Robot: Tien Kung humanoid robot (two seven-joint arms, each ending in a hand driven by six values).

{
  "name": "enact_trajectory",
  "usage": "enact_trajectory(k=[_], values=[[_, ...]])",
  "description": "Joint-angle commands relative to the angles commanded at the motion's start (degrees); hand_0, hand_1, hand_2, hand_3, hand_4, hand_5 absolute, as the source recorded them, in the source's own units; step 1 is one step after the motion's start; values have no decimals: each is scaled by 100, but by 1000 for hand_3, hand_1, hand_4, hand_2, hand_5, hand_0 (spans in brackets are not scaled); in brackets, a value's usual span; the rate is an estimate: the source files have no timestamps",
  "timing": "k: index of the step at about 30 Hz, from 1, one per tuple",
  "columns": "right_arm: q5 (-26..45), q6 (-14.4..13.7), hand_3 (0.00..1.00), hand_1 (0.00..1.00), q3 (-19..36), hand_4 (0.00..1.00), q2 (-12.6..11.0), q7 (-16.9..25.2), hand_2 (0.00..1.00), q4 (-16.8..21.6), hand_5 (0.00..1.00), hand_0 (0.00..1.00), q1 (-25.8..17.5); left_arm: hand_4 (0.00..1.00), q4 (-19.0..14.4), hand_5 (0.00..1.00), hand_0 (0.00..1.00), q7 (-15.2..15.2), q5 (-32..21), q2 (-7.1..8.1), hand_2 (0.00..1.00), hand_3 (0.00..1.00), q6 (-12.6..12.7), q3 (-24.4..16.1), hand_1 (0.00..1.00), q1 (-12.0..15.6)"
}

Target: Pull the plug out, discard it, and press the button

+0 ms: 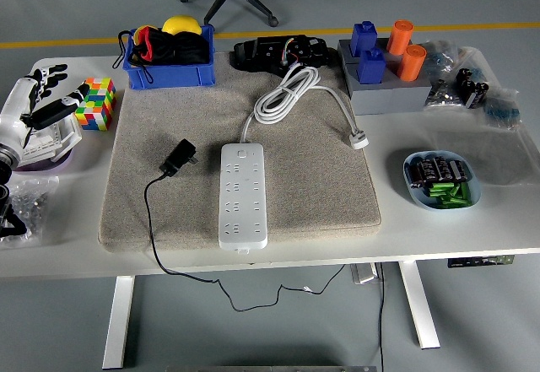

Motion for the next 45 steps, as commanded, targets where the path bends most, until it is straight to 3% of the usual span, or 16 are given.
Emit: enact_trajectory(k=[27,45], values=[[23,-4,613,663,-10,654,-9,-7,646,0,473,739,-13,749,-12,454,887,0,18,29,842,827,23,173,904,-124],[56,-26,613,664,-109,654,-20,-2,646,0,474,739,113,746,-15,449,885,-7,6,41,840,820,8,-3,902,-153]])
